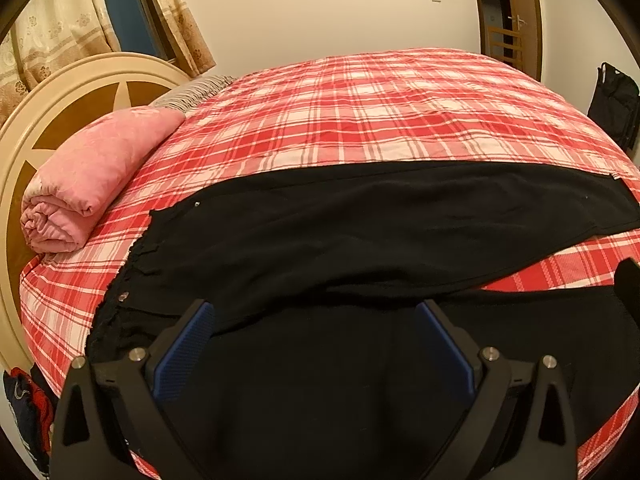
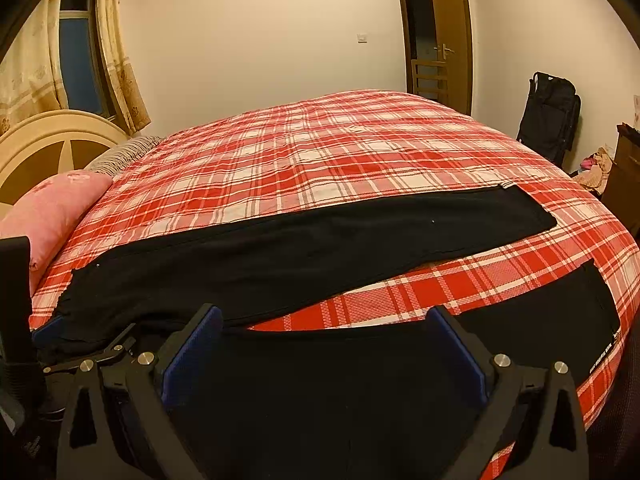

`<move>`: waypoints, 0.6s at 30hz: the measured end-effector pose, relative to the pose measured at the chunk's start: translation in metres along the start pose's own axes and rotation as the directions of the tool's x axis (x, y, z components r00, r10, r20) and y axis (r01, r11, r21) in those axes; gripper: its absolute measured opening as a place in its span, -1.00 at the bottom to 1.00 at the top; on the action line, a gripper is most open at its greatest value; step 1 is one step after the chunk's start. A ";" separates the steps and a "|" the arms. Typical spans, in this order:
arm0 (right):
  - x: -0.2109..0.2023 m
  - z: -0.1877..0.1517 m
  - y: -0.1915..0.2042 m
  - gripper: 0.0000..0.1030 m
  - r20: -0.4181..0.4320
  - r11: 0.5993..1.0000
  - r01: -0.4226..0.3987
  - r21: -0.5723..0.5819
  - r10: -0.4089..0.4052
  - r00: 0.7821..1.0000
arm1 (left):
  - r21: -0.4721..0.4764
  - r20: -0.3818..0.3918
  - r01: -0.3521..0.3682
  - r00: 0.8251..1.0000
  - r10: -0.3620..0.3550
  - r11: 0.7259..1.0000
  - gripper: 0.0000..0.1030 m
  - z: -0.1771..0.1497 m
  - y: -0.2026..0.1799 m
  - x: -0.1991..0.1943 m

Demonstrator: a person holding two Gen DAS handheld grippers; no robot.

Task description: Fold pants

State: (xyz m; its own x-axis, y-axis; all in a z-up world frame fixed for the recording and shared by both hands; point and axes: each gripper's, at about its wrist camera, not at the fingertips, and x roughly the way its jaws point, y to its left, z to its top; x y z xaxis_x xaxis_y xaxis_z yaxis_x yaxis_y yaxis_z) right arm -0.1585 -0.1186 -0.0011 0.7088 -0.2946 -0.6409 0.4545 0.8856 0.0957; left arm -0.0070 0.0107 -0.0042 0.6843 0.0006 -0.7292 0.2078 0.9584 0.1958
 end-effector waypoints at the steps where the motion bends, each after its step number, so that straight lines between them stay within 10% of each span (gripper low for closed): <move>1: 0.000 0.000 0.000 0.98 0.000 1.000 0.000 0.000 0.000 1.000 | 0.000 0.000 0.000 1.000 0.000 1.000 0.99 0.000 0.000 0.000; 18: 0.000 0.000 -0.003 0.98 -0.002 1.000 -0.005 0.008 0.005 1.000 | 0.000 -0.009 -0.001 1.000 0.001 1.000 0.99 0.000 -0.001 0.001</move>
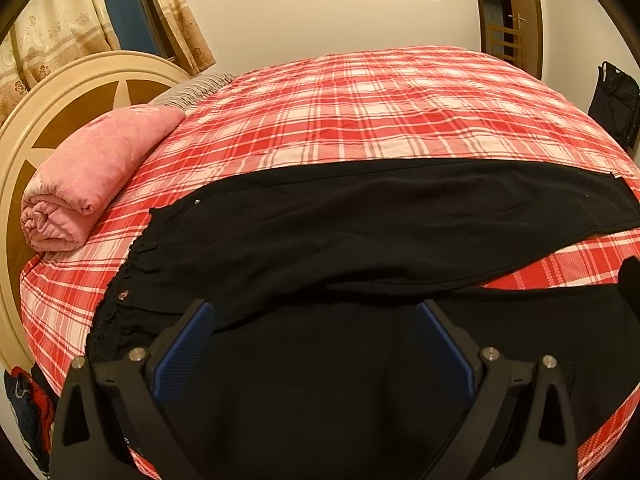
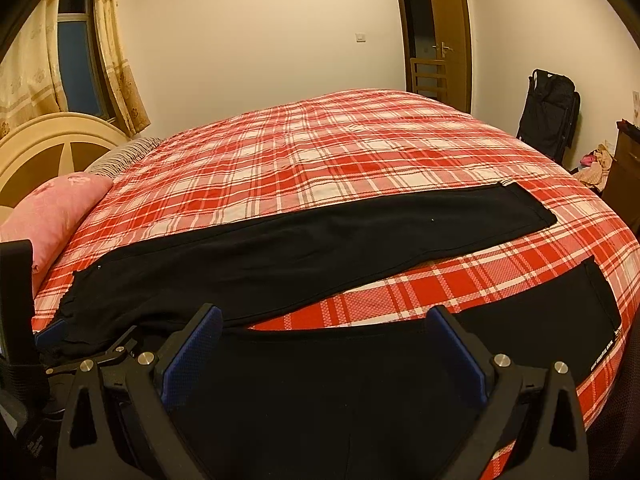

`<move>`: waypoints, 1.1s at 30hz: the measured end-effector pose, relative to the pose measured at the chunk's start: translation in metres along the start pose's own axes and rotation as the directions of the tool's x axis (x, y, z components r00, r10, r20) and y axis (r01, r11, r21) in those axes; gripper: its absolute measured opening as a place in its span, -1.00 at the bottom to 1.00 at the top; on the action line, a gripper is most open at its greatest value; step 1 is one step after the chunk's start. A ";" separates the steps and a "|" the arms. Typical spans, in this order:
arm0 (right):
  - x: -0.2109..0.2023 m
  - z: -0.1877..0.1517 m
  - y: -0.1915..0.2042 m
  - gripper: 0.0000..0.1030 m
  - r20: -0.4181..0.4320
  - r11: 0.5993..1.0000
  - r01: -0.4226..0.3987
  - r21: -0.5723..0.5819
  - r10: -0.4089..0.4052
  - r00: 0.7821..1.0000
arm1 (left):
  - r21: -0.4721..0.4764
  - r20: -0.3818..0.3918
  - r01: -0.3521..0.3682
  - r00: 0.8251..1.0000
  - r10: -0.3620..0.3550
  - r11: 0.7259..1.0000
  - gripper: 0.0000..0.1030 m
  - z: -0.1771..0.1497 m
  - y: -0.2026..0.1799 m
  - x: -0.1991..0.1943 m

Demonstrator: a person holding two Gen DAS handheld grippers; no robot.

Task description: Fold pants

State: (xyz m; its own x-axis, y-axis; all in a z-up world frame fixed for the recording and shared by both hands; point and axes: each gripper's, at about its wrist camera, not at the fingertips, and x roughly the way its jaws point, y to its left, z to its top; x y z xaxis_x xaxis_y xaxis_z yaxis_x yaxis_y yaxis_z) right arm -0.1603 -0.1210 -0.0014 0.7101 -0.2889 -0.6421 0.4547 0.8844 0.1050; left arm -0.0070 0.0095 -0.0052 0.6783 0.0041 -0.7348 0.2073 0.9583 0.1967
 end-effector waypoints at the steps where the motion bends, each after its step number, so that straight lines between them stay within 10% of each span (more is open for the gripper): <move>1: 0.000 0.000 0.000 0.98 0.000 1.000 0.000 0.000 0.000 1.000 | -0.002 -0.001 0.002 1.000 -0.002 1.000 0.99 0.000 0.000 0.000; 33: 0.003 -0.003 0.001 0.98 -0.014 1.000 0.002 0.003 -0.002 1.000 | 0.009 -0.026 0.033 0.999 -0.033 0.999 0.99 -0.001 -0.003 0.004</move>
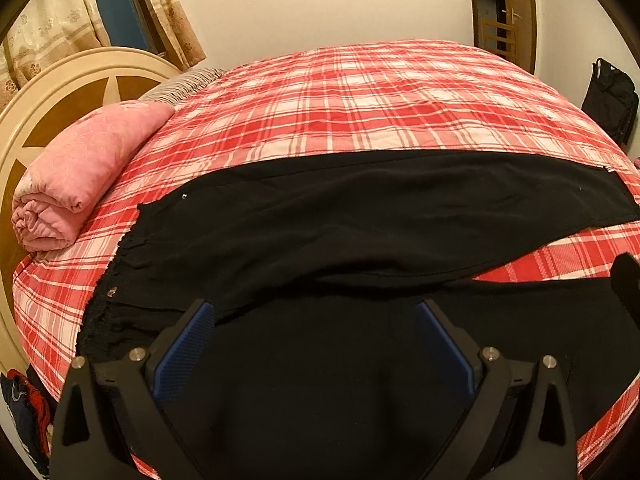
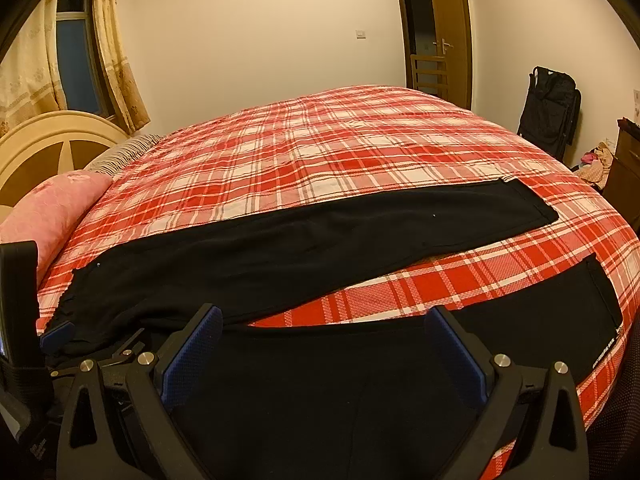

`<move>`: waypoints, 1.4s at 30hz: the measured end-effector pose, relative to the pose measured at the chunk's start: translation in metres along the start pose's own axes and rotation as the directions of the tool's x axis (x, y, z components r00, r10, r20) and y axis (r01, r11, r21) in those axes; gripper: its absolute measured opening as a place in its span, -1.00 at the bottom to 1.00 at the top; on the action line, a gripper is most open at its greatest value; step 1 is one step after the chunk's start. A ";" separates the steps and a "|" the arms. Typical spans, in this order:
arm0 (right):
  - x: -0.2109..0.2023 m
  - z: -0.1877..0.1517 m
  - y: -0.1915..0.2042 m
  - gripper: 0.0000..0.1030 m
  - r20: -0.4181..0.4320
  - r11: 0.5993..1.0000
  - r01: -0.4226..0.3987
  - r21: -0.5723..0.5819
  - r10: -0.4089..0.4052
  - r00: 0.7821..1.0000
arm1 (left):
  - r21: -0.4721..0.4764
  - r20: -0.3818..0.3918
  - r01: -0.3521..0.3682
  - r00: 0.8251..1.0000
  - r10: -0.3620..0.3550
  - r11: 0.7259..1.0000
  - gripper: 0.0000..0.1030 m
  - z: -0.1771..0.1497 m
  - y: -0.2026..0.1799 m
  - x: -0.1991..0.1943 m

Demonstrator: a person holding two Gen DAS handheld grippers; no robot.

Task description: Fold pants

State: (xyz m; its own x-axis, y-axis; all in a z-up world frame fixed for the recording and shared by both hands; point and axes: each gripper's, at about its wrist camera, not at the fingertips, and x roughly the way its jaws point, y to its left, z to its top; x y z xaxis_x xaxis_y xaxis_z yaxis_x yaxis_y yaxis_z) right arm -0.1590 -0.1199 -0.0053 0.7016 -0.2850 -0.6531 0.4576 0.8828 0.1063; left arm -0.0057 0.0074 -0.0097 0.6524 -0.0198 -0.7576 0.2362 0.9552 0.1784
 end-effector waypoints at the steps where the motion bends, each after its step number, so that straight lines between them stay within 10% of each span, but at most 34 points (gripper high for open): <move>1: 0.001 0.000 0.000 0.98 -0.002 1.000 0.000 0.000 0.000 1.000 | -0.002 -0.001 -0.001 1.000 0.001 1.000 0.99 0.000 0.000 0.000; 21: 0.068 0.044 0.011 0.98 -0.092 0.985 -0.106 -0.139 0.094 0.991 | -0.078 -0.052 0.039 0.998 -0.043 0.996 0.99 0.021 0.052 0.038; 32: 0.204 0.107 0.097 0.84 -0.235 0.840 -0.276 -0.467 0.183 0.955 | -0.313 -0.062 0.002 0.998 -0.022 0.950 0.99 0.056 0.161 0.101; 42: 0.275 0.096 0.115 0.78 -0.396 0.772 -0.391 -0.500 0.198 0.897 | -0.331 -0.148 -0.058 0.989 0.009 0.942 1.00 0.050 0.167 0.149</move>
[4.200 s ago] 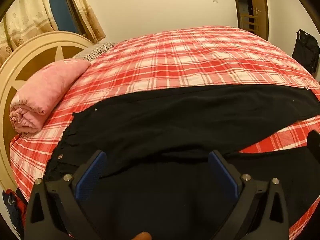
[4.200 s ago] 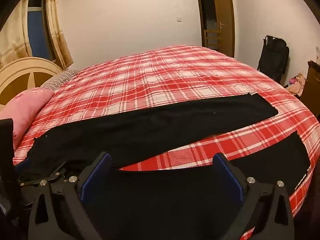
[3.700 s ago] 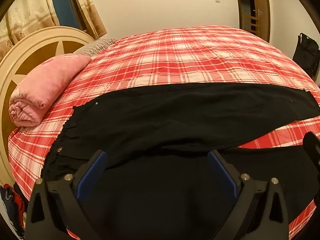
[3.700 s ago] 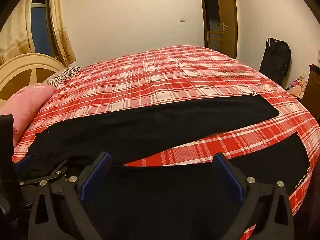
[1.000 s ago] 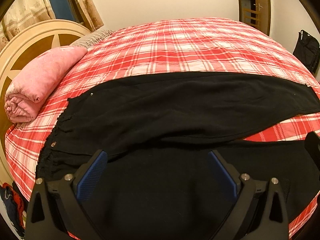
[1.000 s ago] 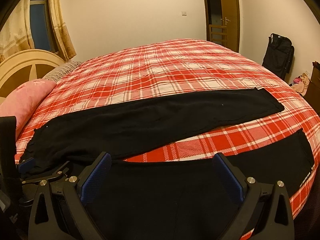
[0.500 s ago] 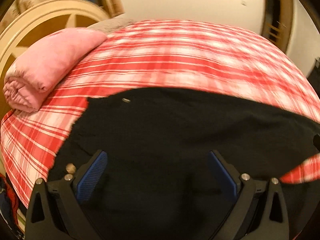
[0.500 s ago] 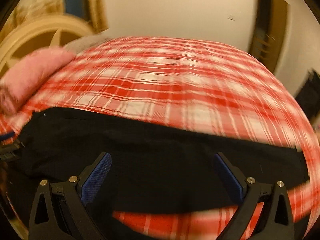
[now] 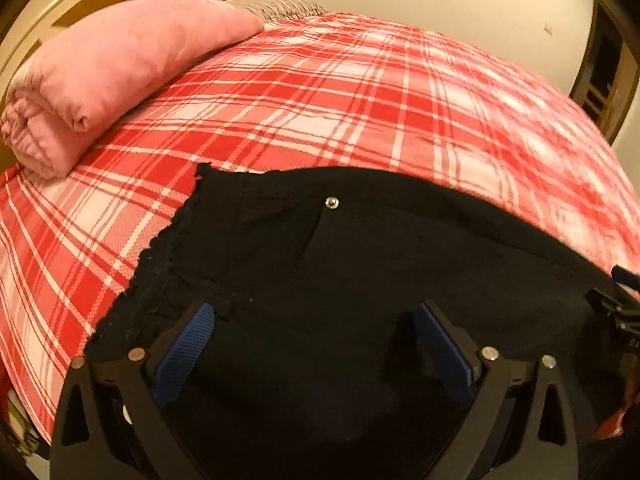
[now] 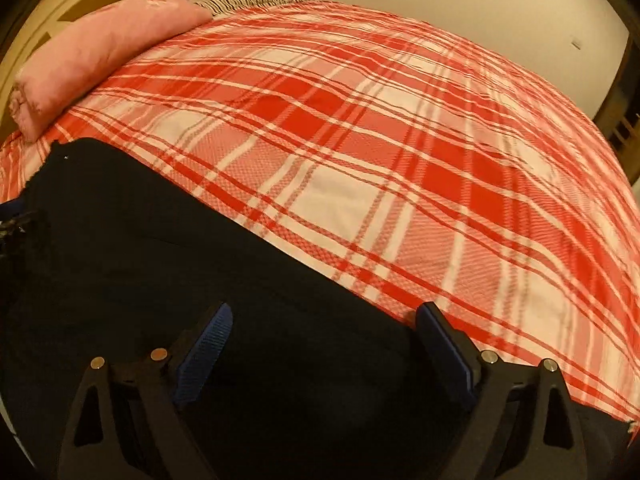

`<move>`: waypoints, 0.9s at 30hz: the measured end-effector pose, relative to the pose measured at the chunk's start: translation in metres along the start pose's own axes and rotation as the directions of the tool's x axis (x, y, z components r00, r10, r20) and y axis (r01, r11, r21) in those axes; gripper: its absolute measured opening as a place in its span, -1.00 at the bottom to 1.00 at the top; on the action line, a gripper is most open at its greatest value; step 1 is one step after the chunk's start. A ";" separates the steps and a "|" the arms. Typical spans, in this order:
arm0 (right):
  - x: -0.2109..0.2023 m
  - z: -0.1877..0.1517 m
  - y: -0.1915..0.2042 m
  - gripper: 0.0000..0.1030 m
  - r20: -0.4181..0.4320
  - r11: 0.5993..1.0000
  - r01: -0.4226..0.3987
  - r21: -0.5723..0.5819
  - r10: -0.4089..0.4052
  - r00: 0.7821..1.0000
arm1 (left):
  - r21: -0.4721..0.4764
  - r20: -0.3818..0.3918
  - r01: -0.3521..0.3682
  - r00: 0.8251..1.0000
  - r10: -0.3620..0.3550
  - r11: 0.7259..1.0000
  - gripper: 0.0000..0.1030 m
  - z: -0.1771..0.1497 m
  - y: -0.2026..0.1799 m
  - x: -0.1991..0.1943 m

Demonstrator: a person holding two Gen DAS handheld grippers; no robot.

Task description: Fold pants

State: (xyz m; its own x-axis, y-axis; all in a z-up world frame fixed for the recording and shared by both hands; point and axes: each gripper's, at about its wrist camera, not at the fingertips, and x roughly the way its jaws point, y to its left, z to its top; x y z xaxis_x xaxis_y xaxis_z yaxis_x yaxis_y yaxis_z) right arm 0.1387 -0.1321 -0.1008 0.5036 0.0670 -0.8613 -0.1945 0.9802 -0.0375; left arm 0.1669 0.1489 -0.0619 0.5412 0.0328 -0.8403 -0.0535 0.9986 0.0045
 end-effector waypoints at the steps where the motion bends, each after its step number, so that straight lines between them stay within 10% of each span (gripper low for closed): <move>1: 0.001 -0.001 -0.003 0.69 -0.003 1.000 -0.024 0.013 0.024 1.000 | 0.012 0.003 -0.013 1.000 0.012 1.000 1.00 0.000 -0.002 0.002; 7: -0.011 0.000 0.009 -0.78 -0.021 0.996 -0.048 -0.075 0.047 0.999 | 0.046 0.015 -0.026 1.000 0.026 0.999 1.00 -0.001 -0.002 0.002; 18: -0.107 -0.062 0.063 -0.87 0.152 0.973 -0.009 -0.229 0.045 0.987 | -0.123 0.059 0.125 0.991 -0.119 0.984 1.00 0.021 0.059 -0.044; 27: -0.100 -0.115 0.099 -0.88 0.187 0.951 0.056 -0.304 0.002 0.982 | -0.185 -0.036 0.209 0.975 -0.219 0.960 1.00 0.057 0.033 -0.017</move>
State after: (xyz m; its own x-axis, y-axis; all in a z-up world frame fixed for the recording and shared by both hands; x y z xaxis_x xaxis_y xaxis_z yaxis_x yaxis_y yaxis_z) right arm -0.0282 -0.0631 -0.0766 0.6520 0.1030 -0.7512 -0.4130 0.8791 -0.2380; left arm 0.2037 0.1834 -0.0167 0.5094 -0.1882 -0.8397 -0.0933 0.9580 -0.2712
